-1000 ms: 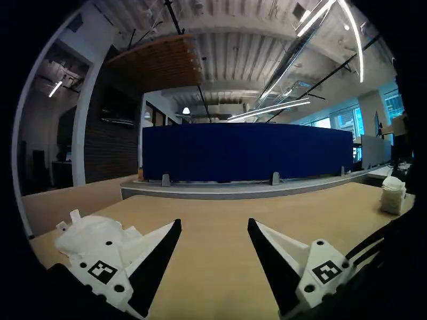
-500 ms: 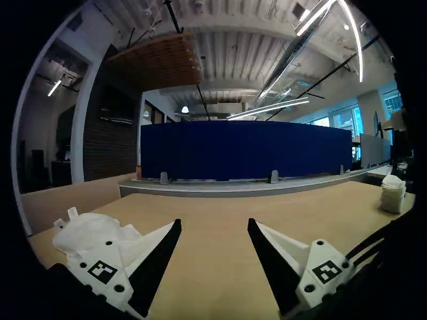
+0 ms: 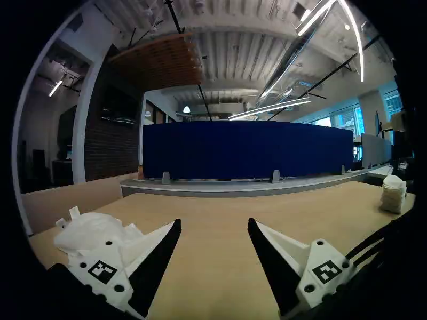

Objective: Fold towel

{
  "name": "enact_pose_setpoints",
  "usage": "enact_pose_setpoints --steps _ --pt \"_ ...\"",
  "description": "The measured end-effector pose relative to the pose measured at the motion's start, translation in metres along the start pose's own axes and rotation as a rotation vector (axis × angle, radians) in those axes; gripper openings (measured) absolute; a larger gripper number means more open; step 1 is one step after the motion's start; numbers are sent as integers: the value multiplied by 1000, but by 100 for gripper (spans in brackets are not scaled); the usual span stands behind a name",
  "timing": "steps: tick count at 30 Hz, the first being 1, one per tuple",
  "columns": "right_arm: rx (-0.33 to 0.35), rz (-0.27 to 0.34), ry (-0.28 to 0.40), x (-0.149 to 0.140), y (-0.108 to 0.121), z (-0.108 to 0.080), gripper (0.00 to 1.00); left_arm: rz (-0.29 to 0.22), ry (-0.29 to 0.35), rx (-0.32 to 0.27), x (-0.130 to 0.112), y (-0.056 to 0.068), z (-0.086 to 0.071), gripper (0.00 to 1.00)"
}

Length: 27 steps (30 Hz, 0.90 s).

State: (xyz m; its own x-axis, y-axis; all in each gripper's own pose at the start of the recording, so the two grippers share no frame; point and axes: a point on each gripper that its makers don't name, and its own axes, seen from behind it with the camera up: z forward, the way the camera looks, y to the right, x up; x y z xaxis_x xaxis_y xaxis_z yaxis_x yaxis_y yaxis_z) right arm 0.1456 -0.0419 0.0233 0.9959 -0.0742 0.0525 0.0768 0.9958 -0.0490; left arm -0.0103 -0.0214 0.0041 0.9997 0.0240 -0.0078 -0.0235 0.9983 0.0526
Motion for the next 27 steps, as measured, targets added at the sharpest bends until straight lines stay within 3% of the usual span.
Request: enact_pose_setpoints --steps 15,27 --pt "6 -4 35 0 9 1 96 0 -1 2 -1 0 0 93" --pt "6 24 50 -29 19 -5 97 -1 -1 1 0 -1 1 93"
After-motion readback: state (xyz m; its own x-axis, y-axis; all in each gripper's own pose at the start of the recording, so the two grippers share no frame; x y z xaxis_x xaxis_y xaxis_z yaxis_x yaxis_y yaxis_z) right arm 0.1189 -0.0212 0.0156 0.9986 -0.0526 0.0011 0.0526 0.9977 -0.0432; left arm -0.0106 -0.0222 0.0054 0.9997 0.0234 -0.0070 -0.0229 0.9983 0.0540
